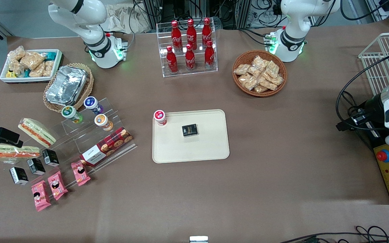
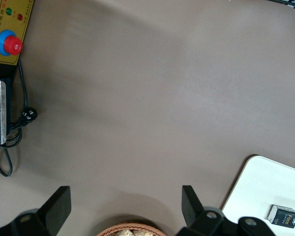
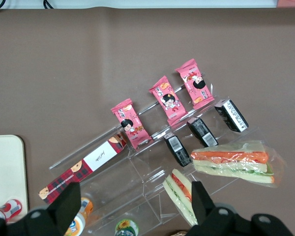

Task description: Place sandwich on tray

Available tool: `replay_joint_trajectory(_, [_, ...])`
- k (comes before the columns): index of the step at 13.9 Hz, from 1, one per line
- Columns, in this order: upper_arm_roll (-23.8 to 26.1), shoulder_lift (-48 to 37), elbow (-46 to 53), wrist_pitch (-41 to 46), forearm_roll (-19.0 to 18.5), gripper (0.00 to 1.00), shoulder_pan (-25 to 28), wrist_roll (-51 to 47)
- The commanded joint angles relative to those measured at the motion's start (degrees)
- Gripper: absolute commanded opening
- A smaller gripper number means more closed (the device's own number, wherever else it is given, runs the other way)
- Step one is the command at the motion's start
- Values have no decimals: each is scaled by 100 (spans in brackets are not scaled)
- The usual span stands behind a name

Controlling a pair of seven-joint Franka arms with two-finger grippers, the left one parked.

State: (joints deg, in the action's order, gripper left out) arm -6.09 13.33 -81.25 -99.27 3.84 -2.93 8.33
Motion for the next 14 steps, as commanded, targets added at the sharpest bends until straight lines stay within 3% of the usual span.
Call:
replay_joint_trajectory(1, [29, 3, -5, -49, 11, 100, -67, 81])
replay_joint_trajectory(14, [38, -225, -14, 30, 29, 100, -58, 55])
